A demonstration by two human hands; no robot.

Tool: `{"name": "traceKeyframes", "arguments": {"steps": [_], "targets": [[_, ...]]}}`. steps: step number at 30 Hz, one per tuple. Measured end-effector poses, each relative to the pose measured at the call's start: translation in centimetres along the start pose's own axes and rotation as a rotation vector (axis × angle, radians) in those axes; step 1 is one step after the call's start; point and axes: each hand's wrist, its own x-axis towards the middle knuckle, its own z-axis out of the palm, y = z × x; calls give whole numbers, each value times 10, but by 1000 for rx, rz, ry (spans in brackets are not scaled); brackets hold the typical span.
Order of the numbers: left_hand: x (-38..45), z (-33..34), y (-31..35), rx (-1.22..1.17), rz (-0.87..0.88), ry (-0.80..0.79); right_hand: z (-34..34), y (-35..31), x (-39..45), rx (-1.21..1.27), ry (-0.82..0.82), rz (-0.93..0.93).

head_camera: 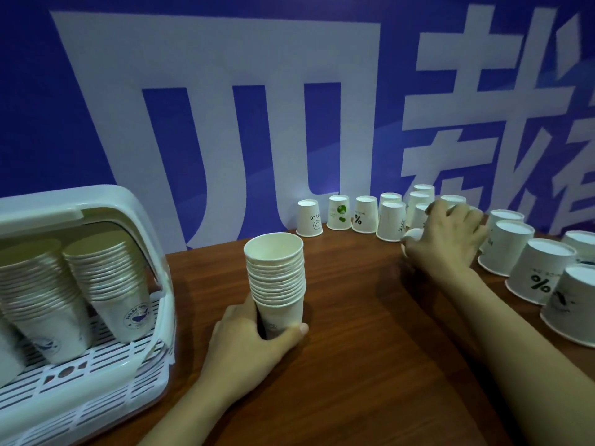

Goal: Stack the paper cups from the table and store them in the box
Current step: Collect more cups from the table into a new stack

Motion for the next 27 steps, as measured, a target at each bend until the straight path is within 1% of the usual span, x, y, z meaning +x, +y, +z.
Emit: {"name": "traceKeyframes", "arguments": {"steps": [1,2,4,6,9,13,14,15,19,21,22,24,25,27], "targets": [[0,0,-1,2,-1,-5,-1,0,1,8,1,13],[1,1,-1,6,-2,-13,0,2,1,-10,-38,26],[2,1,-3,4,-9,-26,8,6,3,-59,-161,24],[2,1,-3,0,-14,-31,15,9,3,-11,-238,5],[2,2,-3,1,-8,-26,12,6,2,67,-277,-2],[2,2,-4,-2,-9,-20,5,0,-2,19,-361,-26],[2,2,-3,-3,-6,-20,1,-4,-5,75,-363,-55],[2,2,-3,-4,-1,-19,-6,-9,-8,189,-351,-85],[0,-1,2,9,25,-19,-47,-48,-35,916,-312,-122],[1,-1,4,26,36,-41,-72,-64,-56,1214,-336,-202],[0,-2,5,36,34,-57,-81,-70,-65,1325,-340,-254],[-1,-1,5,43,25,-80,-94,-78,-82,1431,-319,-376],[-1,-1,4,40,29,-83,-99,-82,-90,1441,-319,-424],[-2,-1,4,45,33,-86,-100,-87,-100,1414,-344,-462]]}}
